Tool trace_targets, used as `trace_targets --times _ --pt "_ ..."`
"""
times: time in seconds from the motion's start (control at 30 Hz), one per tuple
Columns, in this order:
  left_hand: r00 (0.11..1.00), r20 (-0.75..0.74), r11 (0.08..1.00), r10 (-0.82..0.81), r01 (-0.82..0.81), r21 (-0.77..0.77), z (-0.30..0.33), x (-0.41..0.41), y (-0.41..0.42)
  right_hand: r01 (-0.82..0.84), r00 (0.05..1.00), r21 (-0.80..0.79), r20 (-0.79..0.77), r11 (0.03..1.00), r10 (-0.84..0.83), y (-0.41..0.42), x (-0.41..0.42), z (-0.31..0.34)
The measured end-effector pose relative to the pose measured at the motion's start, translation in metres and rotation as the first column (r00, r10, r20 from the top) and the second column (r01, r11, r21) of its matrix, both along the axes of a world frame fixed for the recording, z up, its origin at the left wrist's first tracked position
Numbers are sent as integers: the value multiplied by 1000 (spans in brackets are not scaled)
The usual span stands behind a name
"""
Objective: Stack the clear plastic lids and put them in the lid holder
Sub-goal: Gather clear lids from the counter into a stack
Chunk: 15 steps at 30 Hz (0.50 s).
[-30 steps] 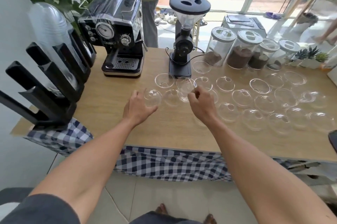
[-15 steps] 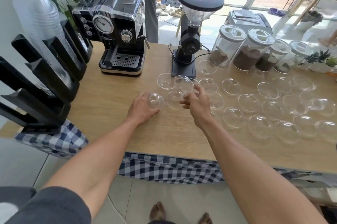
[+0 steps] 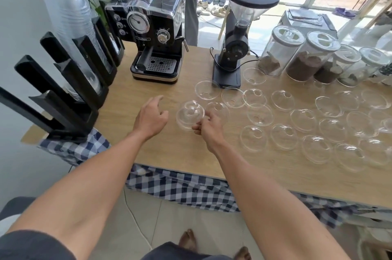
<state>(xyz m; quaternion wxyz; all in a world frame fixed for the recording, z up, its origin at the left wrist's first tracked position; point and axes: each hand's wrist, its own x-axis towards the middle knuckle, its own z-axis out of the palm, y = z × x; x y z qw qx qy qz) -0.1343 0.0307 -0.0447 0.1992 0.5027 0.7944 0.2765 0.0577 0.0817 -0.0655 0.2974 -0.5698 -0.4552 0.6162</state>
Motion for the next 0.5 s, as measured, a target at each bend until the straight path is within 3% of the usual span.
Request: trace_targets --times 0.2,0.3,0.4,0.5 --pt "998 -10 997 -56 57 46 6 7 21 24 980 4 195 1000 -25 -8 10 -4" --pt "993 -31 992 -111 113 50 11 18 42 33 923 209 369 977 -110 -4 24 2" --pt "982 -70 983 -178 180 23 14 29 69 -110 833 363 542 925 -114 10 40 5" --pt "968 -80 971 -236 231 -67 15 42 94 -299 734 351 678 887 -21 23 50 6"
